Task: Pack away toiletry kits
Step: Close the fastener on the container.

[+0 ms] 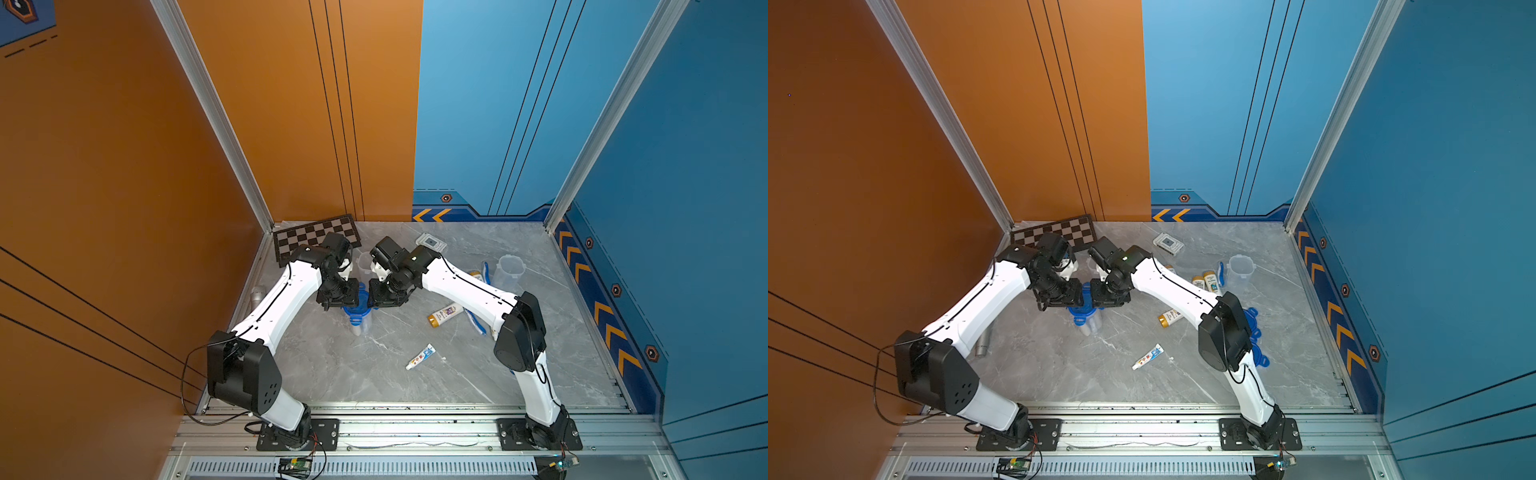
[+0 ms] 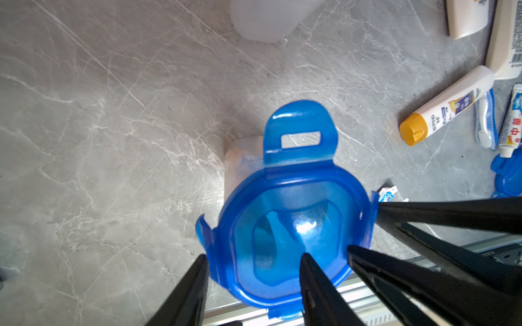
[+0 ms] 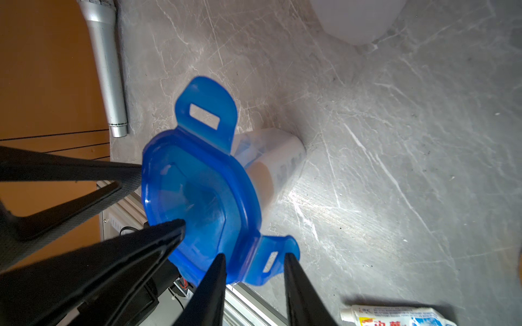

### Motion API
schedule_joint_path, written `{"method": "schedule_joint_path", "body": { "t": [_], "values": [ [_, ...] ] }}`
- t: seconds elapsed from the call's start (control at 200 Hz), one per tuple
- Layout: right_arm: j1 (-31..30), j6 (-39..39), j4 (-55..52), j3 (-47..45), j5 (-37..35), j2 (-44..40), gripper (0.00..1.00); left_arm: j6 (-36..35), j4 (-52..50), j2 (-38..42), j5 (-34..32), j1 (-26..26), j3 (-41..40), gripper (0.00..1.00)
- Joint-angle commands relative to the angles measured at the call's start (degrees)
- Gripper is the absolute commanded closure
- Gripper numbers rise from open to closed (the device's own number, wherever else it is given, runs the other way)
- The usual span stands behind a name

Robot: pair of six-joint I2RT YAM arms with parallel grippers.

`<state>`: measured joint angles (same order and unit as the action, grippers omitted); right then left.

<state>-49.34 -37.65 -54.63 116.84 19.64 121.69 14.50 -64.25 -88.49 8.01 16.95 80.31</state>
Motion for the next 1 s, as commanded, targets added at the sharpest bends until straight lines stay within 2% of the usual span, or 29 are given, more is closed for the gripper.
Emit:
{"method": "schedule_joint_path", "body": {
  "t": [0.0,0.405,0.816,0.996],
  "values": [
    [0.1,0.9,-2.0,1.2,-0.1,0.9,0.64,0.7,-1.4,1.0,1.2,0.6,-1.7,0.48],
    [0.2,1.3,-2.0,0.8,-0.1,0.9,0.65,2.1,-1.8,2.3,0.7,0.1,-0.5,0.49],
    [0.2,1.4,-2.0,0.9,0.5,1.1,0.66,1.0,-2.0,0.0,-0.5,-1.8,1.7,0.46],
    [0.3,1.3,-2.0,1.4,0.9,1.7,0.70,0.6,-2.0,0.3,-0.6,-1.3,0.2,0.50]
  ]
}}
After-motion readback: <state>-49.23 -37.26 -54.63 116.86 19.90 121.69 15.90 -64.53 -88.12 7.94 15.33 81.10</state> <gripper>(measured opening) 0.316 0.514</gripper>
